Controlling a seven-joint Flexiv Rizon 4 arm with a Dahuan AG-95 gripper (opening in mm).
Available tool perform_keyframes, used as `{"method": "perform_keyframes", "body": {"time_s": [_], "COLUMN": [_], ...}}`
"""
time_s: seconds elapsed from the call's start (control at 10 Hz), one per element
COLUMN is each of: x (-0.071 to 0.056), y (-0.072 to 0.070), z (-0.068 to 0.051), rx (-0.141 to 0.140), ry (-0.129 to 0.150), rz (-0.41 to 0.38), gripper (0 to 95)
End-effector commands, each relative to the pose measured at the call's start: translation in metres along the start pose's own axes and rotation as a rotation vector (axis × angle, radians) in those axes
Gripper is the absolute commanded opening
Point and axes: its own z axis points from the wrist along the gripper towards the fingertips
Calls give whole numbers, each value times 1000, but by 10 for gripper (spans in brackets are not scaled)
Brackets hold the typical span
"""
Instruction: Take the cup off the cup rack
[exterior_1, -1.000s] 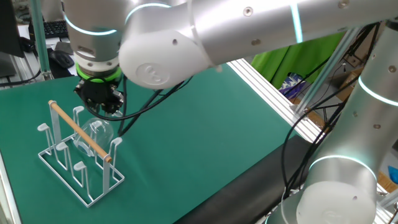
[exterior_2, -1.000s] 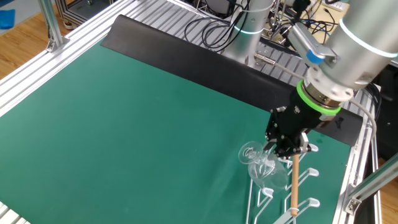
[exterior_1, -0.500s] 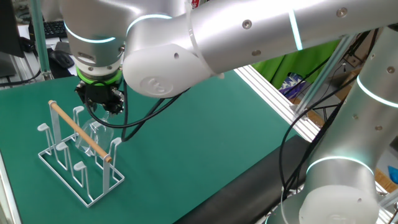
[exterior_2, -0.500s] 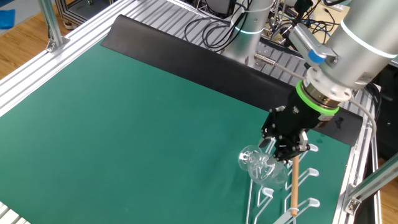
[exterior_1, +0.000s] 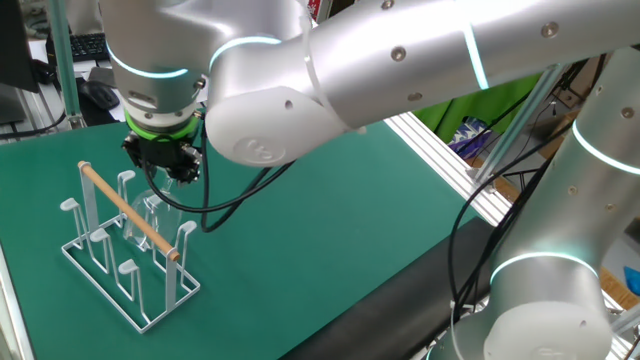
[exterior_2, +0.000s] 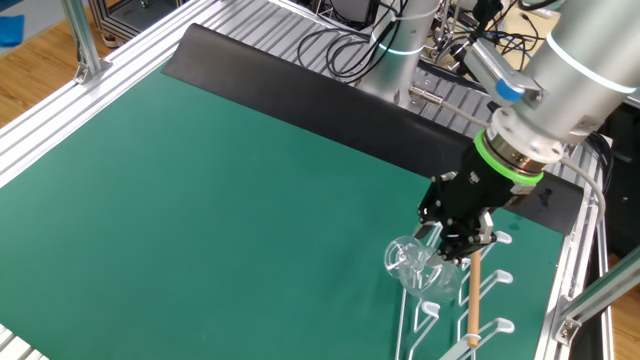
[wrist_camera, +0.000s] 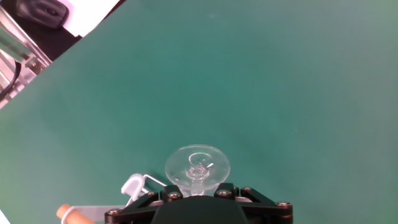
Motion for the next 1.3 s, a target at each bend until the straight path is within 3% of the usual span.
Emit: {"method": "perform_keyframes", "body": {"time_s": [0.1, 0.5, 0.9, 1.3], "x": [-3, -9, -10, -13], "y": [3, 7, 9, 14], "z": [2, 8, 11, 16], "rx": [0, -18, -57, -51], "ry": [-7, -22, -64, -73], "rz": [0, 0, 6, 4], "gripper": [380, 380, 380, 380]}}
